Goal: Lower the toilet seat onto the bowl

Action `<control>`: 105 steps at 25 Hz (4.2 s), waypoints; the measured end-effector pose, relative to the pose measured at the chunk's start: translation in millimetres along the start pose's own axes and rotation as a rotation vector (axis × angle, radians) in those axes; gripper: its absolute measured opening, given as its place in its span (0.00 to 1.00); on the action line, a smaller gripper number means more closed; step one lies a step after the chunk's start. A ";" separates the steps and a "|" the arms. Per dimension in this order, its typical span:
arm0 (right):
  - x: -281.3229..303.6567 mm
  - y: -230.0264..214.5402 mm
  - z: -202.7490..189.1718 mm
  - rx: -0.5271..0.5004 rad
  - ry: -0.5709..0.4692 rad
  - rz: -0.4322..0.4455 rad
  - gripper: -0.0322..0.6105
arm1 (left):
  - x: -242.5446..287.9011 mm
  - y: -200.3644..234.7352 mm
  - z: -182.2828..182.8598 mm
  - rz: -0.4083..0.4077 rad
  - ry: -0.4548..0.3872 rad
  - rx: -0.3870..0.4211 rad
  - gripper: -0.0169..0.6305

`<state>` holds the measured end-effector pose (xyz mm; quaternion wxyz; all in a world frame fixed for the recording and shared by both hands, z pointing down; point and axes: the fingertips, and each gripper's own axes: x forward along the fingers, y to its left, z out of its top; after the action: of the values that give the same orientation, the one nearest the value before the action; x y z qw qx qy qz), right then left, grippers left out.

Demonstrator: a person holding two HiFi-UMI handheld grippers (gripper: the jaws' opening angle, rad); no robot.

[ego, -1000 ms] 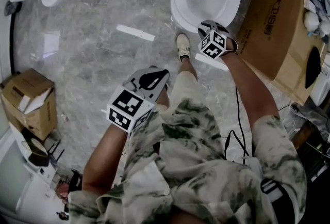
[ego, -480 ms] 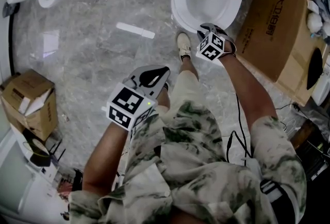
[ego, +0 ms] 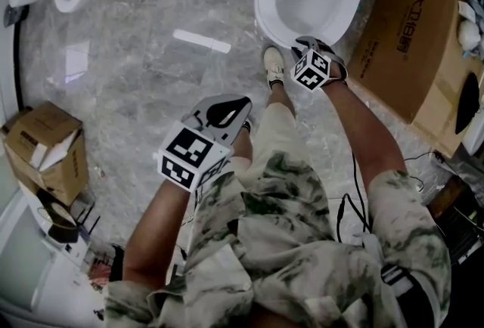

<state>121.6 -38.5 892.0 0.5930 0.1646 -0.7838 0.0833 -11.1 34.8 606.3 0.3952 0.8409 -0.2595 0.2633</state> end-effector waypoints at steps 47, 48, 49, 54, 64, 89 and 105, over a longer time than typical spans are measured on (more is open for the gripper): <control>55.3 -12.3 -20.1 0.203 -0.031 0.303 0.20 | 114.3 42.4 97.9 -0.048 0.090 0.001 0.06; 53.3 -13.6 -20.7 0.210 -0.033 0.316 0.21 | 117.8 40.5 101.9 -0.050 0.092 0.004 0.06; 50.4 -16.2 -21.4 0.221 -0.037 0.325 0.22 | 121.3 38.4 105.9 -0.051 0.096 0.009 0.06; 10.1 -34.7 -24.5 0.256 -0.093 0.317 0.21 | 129.2 17.3 127.4 -0.093 0.100 0.029 0.06; -146.7 -110.7 -4.7 0.487 -0.357 0.068 0.16 | 124.6 -38.3 164.4 -0.167 0.096 0.196 0.06; -469.2 132.6 93.4 0.673 -0.674 -0.356 0.09 | -153.7 -145.2 48.9 -0.220 -0.156 0.378 0.06; -496.1 200.0 139.6 0.630 -0.717 -0.369 0.08 | -215.6 -146.4 12.1 -0.220 -0.205 0.382 0.06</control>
<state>44.6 181.4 390.7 0.2135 0.4893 -0.8326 0.1476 -70.5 155.3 382.7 0.2268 0.9460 -0.1504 0.1764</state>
